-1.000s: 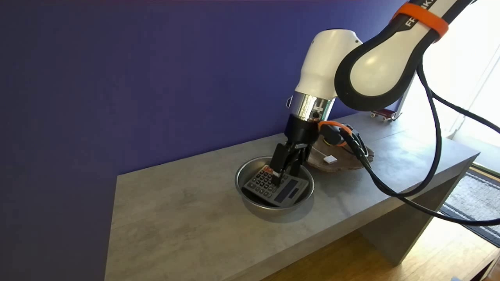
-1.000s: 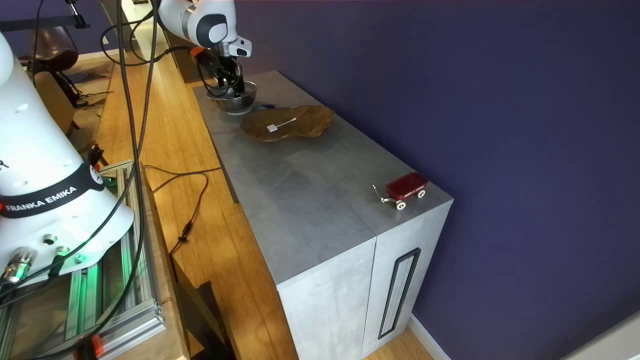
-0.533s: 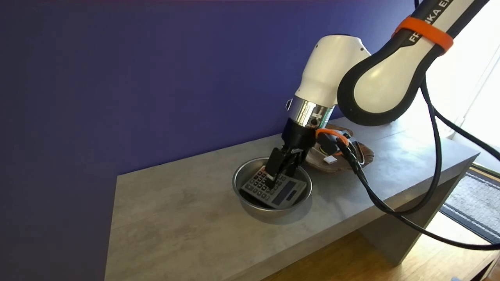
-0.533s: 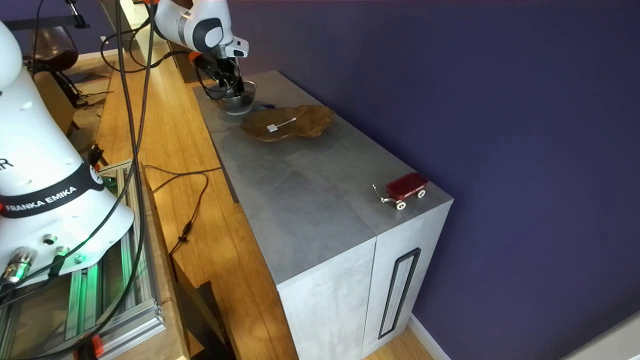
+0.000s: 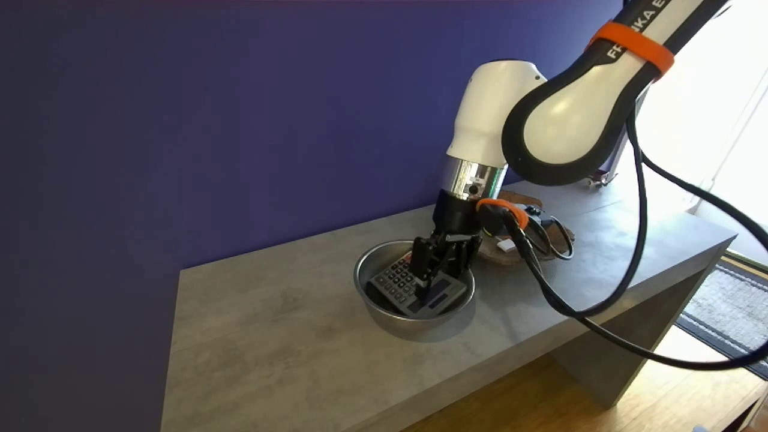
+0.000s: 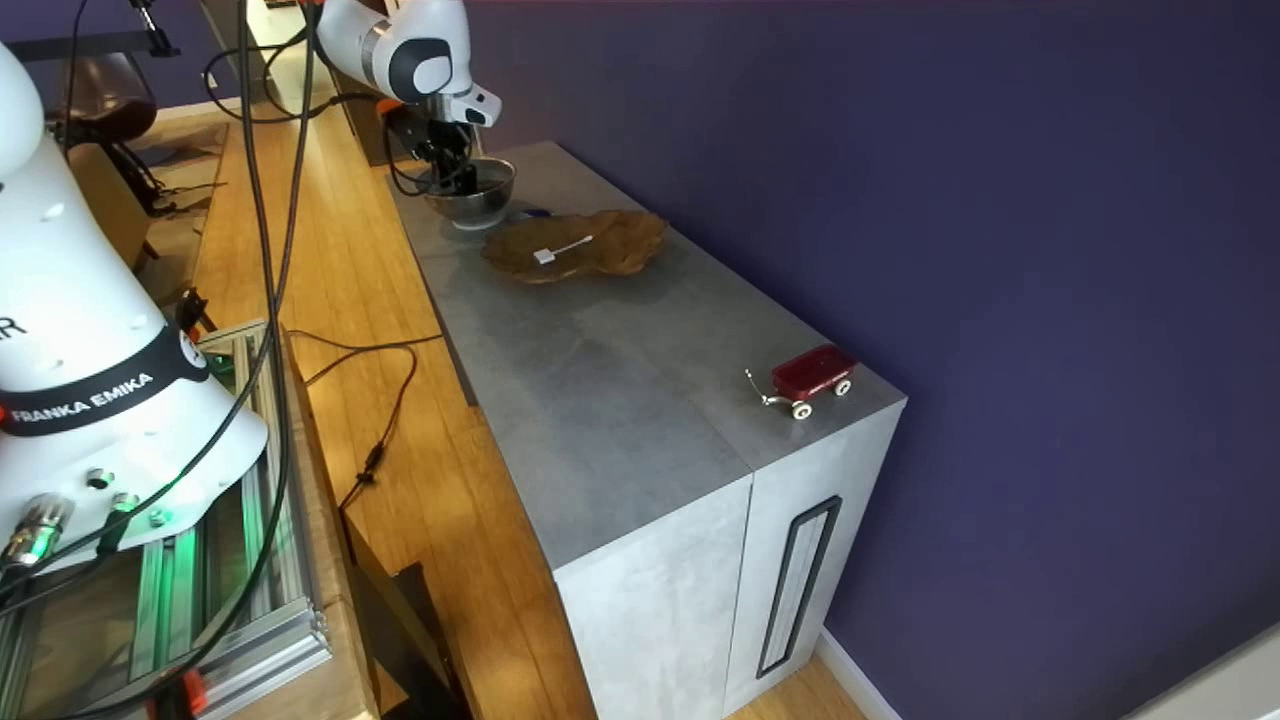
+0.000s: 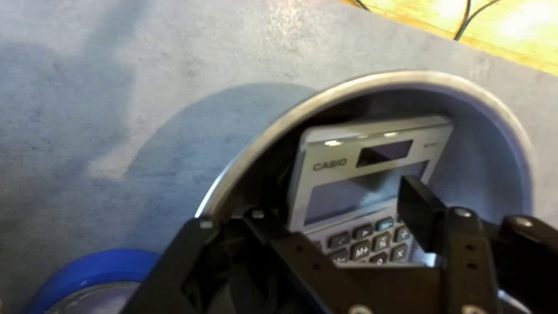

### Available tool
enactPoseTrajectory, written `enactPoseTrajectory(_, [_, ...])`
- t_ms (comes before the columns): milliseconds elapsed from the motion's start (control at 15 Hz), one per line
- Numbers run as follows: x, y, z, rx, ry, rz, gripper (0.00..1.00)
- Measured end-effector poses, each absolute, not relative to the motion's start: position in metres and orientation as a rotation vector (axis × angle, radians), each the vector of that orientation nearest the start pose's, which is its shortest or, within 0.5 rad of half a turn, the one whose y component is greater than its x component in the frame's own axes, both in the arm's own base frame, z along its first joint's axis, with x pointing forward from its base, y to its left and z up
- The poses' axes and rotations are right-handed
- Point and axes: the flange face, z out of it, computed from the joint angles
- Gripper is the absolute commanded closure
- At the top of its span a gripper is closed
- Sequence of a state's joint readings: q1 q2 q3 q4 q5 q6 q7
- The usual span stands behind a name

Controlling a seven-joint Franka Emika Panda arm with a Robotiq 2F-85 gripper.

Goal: Remove the calculator from the silver bowl and put it on the table to the right

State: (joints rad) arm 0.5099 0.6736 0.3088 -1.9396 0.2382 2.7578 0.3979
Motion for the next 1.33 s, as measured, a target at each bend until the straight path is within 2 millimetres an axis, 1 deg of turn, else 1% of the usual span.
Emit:
enactPoseTrajectory(67, [0.45, 0.451, 0.167, -2.785, -0.138, 0.074, 0.66])
enactPoseTrajectory(133, [0.455, 0.451, 0.174, -2.757, -0.103, 0.09, 0.75])
enactPoseTrajectory(267, [0.465, 0.454, 0.188, -2.69, -0.039, 0.111, 0.87])
enactPoseTrajectory(333, [0.469, 0.455, 0.195, -2.659, -0.008, 0.119, 0.95])
enactPoseTrajectory(400, [0.471, 0.456, 0.2, -2.632, 0.016, 0.127, 0.98])
enactPoseTrajectory(467, [0.473, 0.457, 0.204, -2.611, 0.04, 0.137, 0.99])
enactPoseTrajectory(533, [0.474, 0.457, 0.206, -2.593, 0.065, 0.148, 0.96])
enactPoseTrajectory(600, [0.474, 0.458, 0.207, -2.581, 0.085, 0.159, 0.96])
enactPoseTrajectory(933, [0.472, 0.457, 0.203, -2.563, 0.135, 0.186, 0.96])
enactPoseTrajectory(1067, [0.476, 0.454, 0.207, -2.54, 0.167, 0.194, 0.96])
enactPoseTrajectory(1200, [0.489, 0.443, 0.221, -2.491, 0.211, 0.183, 0.96])
enactPoseTrajectory(1333, [0.507, 0.425, 0.246, -2.44, 0.251, 0.147, 0.96])
